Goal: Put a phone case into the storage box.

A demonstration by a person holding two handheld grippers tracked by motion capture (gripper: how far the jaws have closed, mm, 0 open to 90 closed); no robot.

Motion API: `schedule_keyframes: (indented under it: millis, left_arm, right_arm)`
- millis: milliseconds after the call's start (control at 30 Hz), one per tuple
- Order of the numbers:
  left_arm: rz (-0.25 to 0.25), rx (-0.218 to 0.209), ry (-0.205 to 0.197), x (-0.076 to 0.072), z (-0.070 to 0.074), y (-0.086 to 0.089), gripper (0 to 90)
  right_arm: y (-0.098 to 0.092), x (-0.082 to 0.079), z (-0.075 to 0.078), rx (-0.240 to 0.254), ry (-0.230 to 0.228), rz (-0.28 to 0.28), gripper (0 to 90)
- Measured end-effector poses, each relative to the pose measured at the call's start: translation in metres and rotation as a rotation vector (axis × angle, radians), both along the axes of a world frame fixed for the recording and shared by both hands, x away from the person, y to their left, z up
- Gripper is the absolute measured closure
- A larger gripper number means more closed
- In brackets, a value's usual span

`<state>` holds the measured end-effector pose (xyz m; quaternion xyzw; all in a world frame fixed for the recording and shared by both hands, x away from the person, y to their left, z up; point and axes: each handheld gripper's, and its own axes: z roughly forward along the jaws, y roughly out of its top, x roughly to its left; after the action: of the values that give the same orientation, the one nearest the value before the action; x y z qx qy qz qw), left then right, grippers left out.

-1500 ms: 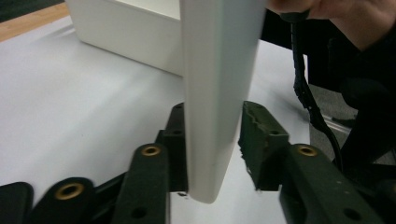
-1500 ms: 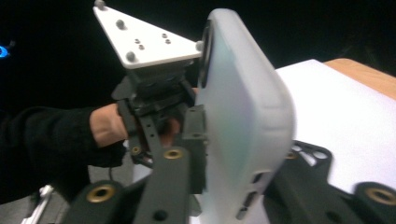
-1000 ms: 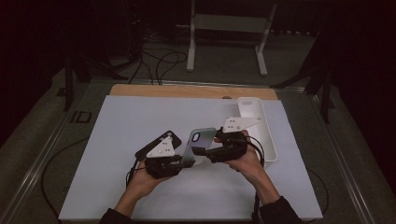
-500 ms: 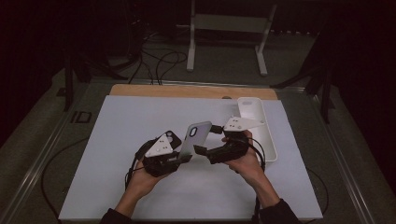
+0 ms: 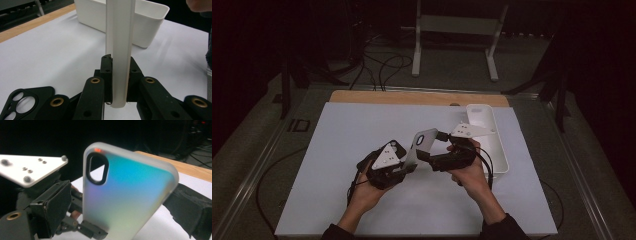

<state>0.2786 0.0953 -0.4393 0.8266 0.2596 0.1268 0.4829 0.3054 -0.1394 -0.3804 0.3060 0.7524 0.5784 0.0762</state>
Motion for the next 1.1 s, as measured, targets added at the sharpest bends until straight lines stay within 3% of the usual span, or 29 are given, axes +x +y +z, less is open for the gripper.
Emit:
schedule_keyframes:
  millis: [167,400,700,833,1033,1100]
  left_arm:
    - [0.025,0.021,-0.004,-0.001,-0.003,-0.005,81.0]
    - [0.011,0.052,-0.006,-0.005,-0.007,-0.016,81.0]
    - [-0.003,0.034,0.017,-0.004,-0.011,-0.020,78.1]
    - [0.003,0.027,0.025,-0.003,-0.011,-0.019,58.4]
    - [0.092,-0.002,0.012,-0.001,-0.007,-0.013,24.3]
    - [0.102,-0.005,0.012,-0.001,-0.006,-0.011,20.1]
  right_arm:
    - [0.005,0.003,0.000,0.015,0.021,-0.048,12.5]
    - [0.014,0.005,-0.001,0.009,0.035,-0.107,14.4]
    - [0.015,0.005,-0.003,0.010,0.043,-0.128,16.5]
    - [0.016,0.004,-0.003,-0.009,0.023,-0.129,16.6]
    - [0.015,0.005,-0.003,-0.022,0.012,-0.133,16.6]
    - [0.014,0.005,-0.003,-0.023,0.014,-0.136,16.6]
